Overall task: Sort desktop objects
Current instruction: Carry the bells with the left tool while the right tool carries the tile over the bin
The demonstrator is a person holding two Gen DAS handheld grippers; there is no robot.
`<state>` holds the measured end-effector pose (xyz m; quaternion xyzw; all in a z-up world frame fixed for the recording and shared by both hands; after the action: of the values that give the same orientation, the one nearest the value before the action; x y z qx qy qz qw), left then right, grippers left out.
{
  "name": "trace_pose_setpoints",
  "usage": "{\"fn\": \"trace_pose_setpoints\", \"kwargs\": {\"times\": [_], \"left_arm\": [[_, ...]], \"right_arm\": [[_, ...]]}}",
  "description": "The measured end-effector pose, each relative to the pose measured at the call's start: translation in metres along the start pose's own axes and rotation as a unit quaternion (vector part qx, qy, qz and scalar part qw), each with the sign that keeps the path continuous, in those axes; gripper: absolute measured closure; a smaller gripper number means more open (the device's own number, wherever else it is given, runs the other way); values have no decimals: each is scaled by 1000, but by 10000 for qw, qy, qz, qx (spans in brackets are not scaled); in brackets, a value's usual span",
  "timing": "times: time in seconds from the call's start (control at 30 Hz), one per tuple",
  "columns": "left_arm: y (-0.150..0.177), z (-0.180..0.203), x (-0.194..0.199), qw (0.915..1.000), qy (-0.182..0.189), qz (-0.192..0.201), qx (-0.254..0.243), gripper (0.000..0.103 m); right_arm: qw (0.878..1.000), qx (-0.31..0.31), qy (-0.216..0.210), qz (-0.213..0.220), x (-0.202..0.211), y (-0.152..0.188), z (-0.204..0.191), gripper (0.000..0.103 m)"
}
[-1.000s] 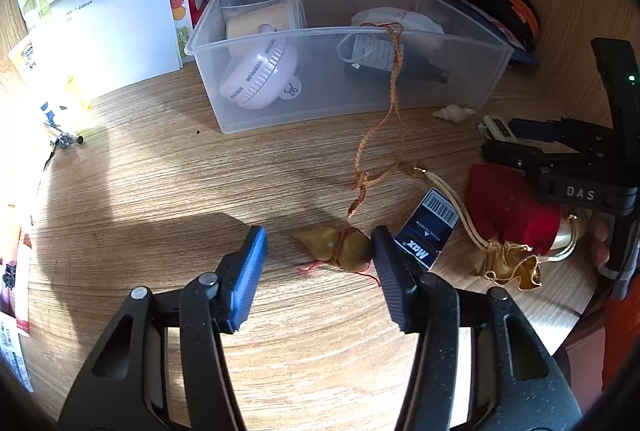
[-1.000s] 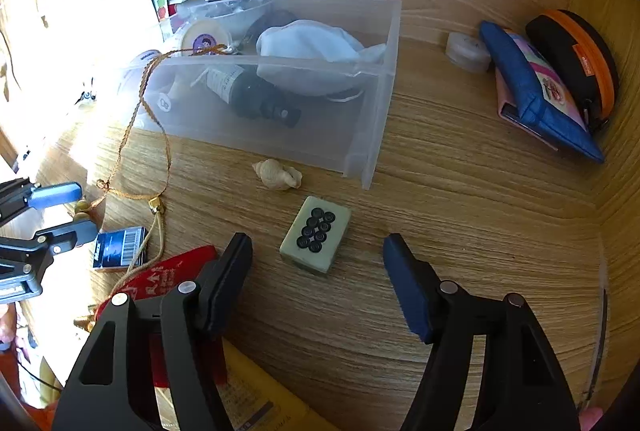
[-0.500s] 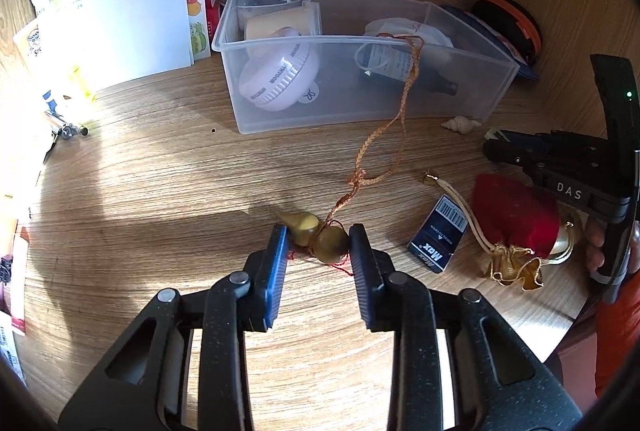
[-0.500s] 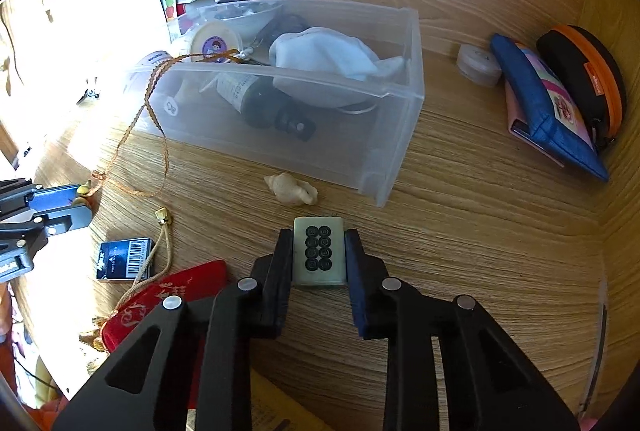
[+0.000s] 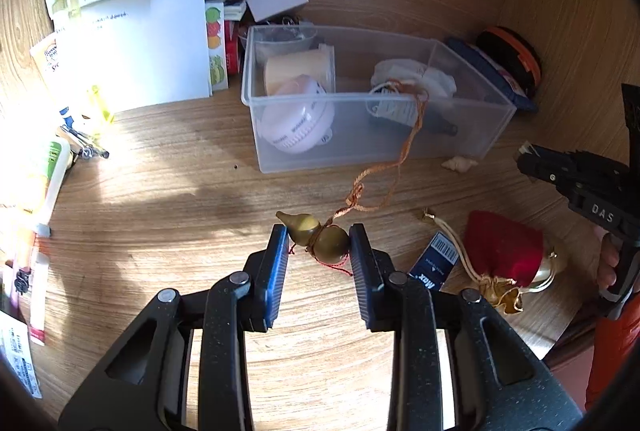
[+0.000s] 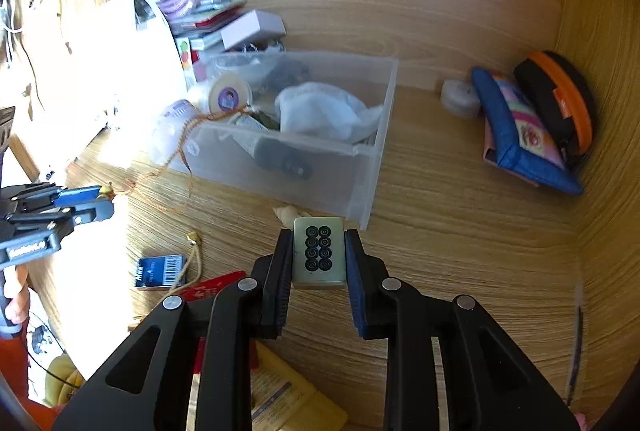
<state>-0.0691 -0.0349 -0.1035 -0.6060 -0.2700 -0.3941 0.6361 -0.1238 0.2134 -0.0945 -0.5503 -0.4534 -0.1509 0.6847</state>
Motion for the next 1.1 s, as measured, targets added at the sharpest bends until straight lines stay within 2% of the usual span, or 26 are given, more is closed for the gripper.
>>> {"fn": "trace_pose_setpoints", "kwargs": {"times": [0.2,0.63,1.1], "left_arm": [[-20,-5,17,9997,98,231,-3,73],[-91,-2,61,9963,207,828,-134,73],[-160,9,63,9938,458,998,-155,73]], "right_arm": [[9997,107,6,238,19,-9,-7,81],[9987,79,-181,471,31,-36,-11,81],[9966,34,-398,723,29,-88,1,81]]}}
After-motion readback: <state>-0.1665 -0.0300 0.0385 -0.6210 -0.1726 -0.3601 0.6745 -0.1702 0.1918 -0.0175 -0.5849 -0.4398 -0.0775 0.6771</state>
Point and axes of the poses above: each gripper's, at about its wrist camera, not at the fingertips, and x roughly against the way its jaws point, z to its right, y to its underside, the point moved 4 cm from there along -x, roughly the way its jaws point, and after that the axes turned 7 degrees about -z, right-handed, at the moved point
